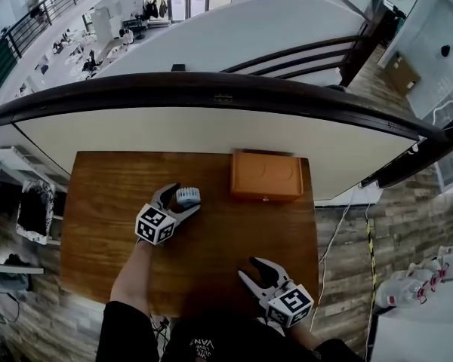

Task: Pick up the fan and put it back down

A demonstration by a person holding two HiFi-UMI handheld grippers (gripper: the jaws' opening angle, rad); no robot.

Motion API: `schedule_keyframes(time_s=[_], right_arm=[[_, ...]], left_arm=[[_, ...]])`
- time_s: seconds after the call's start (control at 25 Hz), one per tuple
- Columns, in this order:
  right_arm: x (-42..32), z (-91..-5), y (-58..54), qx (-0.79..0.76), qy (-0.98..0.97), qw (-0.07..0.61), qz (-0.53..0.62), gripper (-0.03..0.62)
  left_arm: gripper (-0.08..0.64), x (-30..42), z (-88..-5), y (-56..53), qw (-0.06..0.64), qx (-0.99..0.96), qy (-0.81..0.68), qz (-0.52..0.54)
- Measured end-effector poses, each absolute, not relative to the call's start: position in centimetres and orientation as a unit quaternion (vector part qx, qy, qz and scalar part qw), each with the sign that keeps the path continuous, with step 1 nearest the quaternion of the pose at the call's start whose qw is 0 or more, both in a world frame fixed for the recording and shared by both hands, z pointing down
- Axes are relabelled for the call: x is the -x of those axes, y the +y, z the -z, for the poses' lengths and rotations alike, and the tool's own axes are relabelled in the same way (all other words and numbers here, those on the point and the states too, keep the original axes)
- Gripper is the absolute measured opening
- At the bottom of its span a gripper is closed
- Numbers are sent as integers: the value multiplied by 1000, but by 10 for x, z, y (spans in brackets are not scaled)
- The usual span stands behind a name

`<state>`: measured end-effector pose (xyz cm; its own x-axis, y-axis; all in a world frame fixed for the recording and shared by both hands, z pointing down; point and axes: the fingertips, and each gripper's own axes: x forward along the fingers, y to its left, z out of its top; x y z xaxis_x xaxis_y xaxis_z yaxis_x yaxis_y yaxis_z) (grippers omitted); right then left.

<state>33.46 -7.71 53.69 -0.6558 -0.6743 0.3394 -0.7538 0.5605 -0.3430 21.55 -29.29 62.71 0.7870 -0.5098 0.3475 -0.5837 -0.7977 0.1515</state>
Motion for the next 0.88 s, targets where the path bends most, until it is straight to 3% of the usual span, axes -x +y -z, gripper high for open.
schedule_keyframes(time_s=[0.2,0.32,0.88], right_arm=[[-345,-544,-78,-417,-872,88,-240,153],[-348,-546,-77,-425,-867,85,-246,153],[-317,-537,-69,-390,-884,53,-254,153]], left_arm=[[374,-221,-633,-293,110,-942,-271,-163],[243,-219,-636,-292,103,-941,-272,-176],[195,-183,-606,-257,97,-932,-306,-170]])
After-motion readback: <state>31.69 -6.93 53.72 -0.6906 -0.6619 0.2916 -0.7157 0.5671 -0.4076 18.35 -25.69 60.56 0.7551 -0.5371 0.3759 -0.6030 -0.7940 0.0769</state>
